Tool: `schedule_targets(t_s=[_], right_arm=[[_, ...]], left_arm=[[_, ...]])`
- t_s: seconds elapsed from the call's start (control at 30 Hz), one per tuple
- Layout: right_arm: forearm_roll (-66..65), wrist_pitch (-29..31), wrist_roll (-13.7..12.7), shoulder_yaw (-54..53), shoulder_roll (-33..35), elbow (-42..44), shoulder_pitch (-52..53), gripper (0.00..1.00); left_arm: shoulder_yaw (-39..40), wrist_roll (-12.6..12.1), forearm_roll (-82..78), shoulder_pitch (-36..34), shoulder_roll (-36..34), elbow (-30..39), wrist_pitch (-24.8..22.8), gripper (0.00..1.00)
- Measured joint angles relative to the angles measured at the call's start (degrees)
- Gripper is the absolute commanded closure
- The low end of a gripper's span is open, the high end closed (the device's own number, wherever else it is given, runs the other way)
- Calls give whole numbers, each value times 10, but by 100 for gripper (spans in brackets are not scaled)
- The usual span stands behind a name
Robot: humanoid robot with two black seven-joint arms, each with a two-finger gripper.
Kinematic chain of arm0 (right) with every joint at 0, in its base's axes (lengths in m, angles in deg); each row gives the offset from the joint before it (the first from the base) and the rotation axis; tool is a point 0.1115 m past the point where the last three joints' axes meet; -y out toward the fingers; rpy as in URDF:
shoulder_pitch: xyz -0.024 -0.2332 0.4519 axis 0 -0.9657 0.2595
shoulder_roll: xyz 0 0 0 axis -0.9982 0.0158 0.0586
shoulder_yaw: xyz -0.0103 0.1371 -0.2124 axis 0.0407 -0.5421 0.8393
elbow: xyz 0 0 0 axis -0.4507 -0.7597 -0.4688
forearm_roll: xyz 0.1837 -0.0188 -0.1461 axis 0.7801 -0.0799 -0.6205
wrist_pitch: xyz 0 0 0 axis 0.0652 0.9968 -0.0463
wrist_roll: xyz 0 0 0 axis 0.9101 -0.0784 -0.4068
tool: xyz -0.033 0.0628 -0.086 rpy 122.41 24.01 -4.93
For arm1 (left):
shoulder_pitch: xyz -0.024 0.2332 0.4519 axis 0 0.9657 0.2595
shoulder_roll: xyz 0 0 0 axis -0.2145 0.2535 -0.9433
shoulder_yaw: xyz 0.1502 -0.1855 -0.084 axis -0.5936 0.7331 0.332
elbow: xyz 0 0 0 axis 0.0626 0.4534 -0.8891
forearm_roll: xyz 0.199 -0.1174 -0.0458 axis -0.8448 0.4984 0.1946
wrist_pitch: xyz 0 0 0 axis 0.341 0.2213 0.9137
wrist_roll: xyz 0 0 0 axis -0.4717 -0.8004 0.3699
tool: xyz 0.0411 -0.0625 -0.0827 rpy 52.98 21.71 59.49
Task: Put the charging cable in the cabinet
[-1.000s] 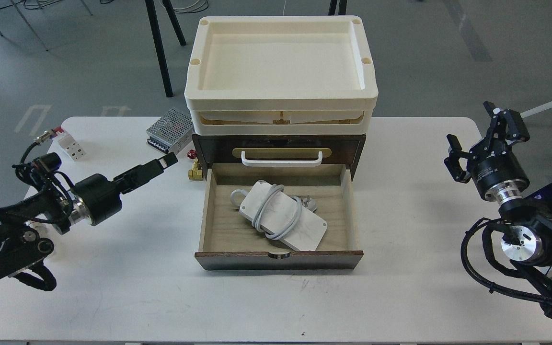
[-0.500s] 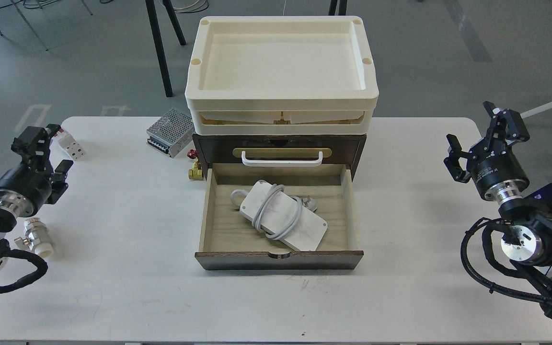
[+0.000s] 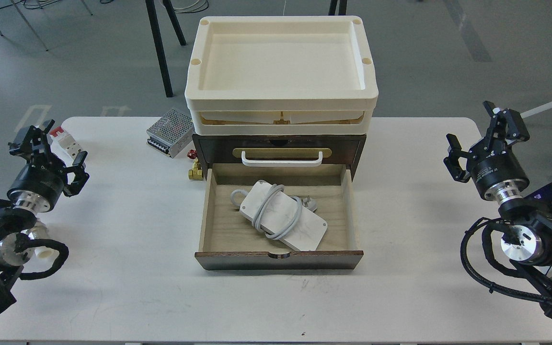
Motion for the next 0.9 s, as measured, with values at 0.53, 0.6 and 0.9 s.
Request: schedule_targets(t_s=[0.53, 0.6, 0.9], right_arm=[[1, 2, 0, -1, 0, -1, 0, 1], [1, 2, 0, -1, 0, -1, 0, 1], [1, 2, 0, -1, 0, -1, -1, 1]], left_arm=[[-7, 0, -13, -22, 15, -43, -3, 0], [-7, 0, -14, -27, 15, -41, -3, 0], [-8, 0, -14, -34, 33, -36, -2, 0]])
